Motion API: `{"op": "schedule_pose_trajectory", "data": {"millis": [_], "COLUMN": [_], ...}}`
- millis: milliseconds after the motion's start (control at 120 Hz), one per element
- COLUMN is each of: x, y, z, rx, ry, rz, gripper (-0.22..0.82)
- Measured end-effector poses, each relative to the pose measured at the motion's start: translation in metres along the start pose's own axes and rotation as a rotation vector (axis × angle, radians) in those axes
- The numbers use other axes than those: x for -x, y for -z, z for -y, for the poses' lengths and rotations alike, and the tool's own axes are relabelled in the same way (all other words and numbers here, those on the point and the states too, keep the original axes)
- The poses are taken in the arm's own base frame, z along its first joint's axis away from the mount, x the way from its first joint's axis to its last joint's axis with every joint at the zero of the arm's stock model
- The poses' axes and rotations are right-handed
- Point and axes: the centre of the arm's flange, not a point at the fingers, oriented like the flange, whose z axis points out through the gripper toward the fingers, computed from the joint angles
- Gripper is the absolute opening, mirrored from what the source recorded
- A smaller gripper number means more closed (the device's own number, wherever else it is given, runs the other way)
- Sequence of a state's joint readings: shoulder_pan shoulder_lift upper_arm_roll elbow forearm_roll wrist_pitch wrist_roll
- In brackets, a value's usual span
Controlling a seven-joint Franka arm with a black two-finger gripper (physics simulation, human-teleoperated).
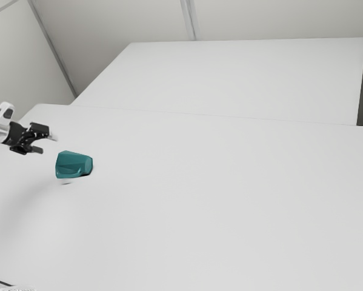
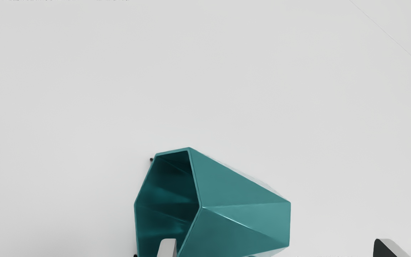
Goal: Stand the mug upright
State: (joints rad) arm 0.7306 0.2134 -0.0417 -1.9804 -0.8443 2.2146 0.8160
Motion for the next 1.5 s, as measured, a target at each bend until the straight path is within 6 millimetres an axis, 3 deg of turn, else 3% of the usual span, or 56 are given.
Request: {"op": "schedule_pose_trajectory", "data": {"millis": [158,433,775,975,1500], "x": [0.0,0.018,0.03,0.026,0.019], "y": [-0.012,-0.037,-0.042,-0.052,-0.073], "z": [0.021,0.035,0.058,0.073,0.05], "rx": [0.108,0.187,0.2,0.211,0.271], "ry": [-0.129,-0.325,-0.486,-0.544,-0.645], "rz": [0.006,0.045,0.055,0.045,0.009], "gripper": [0.6,0.6,0.6,0.6,0.59]}}
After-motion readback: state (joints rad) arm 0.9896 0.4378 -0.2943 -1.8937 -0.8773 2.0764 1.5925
